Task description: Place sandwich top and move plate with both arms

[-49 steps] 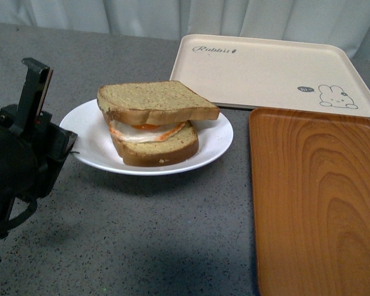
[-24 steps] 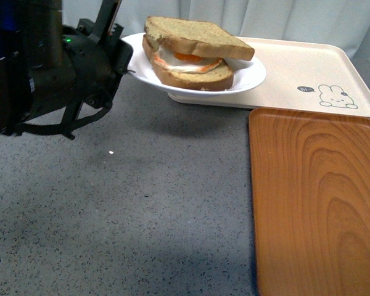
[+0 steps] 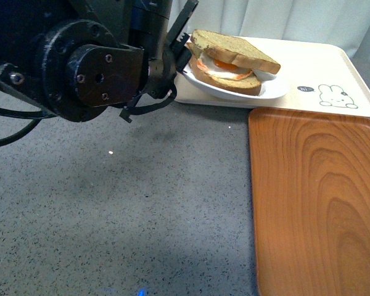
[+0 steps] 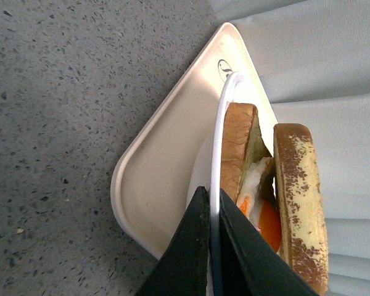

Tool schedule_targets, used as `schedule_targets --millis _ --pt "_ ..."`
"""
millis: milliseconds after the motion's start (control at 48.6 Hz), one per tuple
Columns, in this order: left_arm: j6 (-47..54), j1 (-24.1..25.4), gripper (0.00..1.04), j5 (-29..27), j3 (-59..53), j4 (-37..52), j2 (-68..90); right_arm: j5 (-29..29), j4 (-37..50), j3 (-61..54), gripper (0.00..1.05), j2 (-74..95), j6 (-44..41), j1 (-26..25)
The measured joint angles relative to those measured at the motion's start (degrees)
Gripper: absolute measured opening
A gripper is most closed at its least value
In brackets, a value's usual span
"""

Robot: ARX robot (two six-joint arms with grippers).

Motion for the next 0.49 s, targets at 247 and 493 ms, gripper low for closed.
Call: schedule_targets --millis 247,493 --pt "-0.42 0.07 0.04 -0.9 5.31 -2.25 3.37 0.0 0.0 0.0 0.96 0.0 0.0 0.0" --pt "1.38 1.05 0.3 -0.33 4.68 -4.9 3.74 0.0 0.0 0.0 0.96 0.0 0.0 0.0"
